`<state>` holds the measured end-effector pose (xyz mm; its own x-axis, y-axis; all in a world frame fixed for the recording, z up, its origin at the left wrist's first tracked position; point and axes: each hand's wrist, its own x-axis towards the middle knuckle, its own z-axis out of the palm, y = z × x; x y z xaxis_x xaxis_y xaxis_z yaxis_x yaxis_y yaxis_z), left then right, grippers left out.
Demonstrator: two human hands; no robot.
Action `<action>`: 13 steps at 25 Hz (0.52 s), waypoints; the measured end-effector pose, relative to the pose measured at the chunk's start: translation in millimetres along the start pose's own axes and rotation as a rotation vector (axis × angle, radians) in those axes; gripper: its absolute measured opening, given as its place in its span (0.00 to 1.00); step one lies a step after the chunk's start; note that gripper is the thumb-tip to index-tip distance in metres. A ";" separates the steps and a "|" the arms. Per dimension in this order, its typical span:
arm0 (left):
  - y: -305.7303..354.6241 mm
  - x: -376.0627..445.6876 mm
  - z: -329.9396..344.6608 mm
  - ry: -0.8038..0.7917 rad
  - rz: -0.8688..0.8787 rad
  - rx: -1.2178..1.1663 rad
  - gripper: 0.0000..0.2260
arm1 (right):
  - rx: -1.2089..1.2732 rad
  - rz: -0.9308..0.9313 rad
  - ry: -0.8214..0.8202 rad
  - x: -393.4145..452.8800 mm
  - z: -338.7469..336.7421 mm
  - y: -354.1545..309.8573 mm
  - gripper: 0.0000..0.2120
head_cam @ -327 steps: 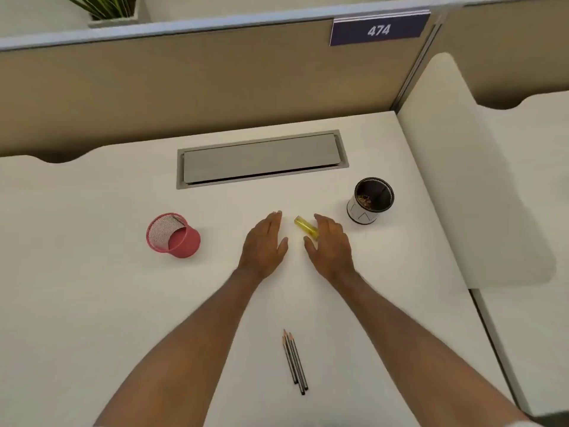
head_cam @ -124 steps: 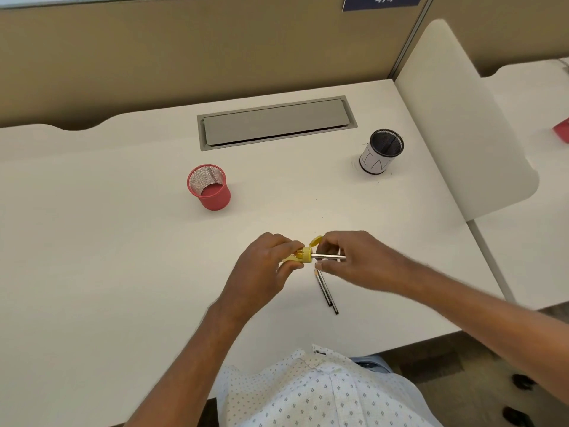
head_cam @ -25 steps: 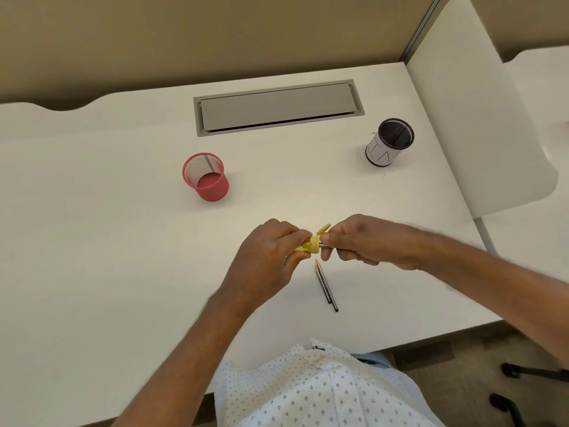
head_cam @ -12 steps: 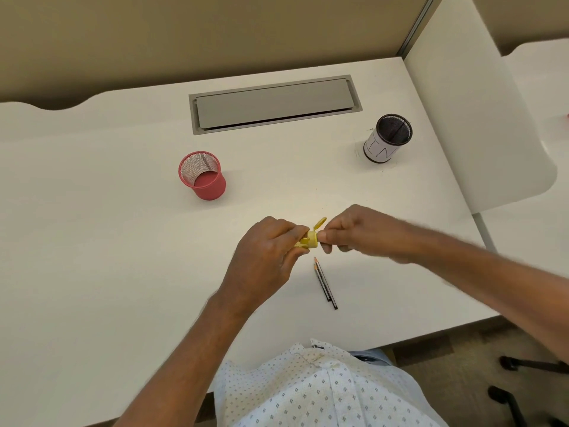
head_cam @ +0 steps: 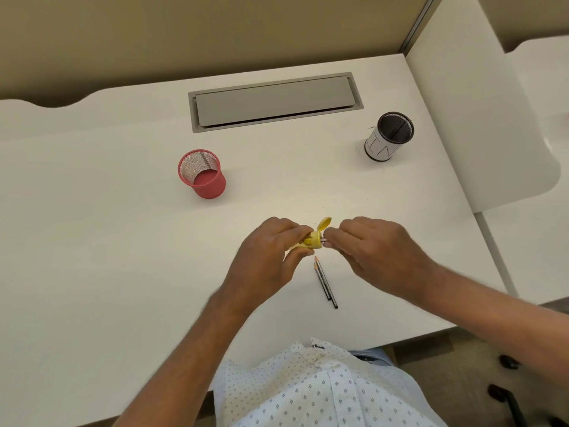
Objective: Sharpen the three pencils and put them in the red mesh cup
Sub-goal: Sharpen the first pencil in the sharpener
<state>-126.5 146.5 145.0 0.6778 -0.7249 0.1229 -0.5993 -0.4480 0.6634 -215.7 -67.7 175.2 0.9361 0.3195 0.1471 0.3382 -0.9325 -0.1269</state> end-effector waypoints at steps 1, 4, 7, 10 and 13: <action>-0.3 -0.5 0.0 0.013 0.008 0.014 0.13 | 0.121 0.091 -0.055 4.5 -1.8 0.2 0.08; -2.8 -0.8 0.1 0.044 0.066 0.087 0.12 | 0.770 0.531 -0.442 25.8 -7.9 12.3 0.16; -5.3 1.3 2.6 0.090 0.109 0.128 0.13 | 1.234 0.766 -0.683 40.9 -11.6 29.3 0.19; -5.8 3.0 7.3 0.158 0.126 0.161 0.13 | 1.311 0.856 -0.819 47.4 -13.0 37.7 0.18; -3.3 4.6 11.7 0.180 0.143 0.186 0.13 | 1.416 0.974 -0.912 48.2 -12.9 42.6 0.17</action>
<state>-126.4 138.5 134.8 0.6357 -0.6905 0.3451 -0.7505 -0.4483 0.4855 -157.4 -94.2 189.5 0.4246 0.2718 -0.8636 -0.8603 -0.1763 -0.4784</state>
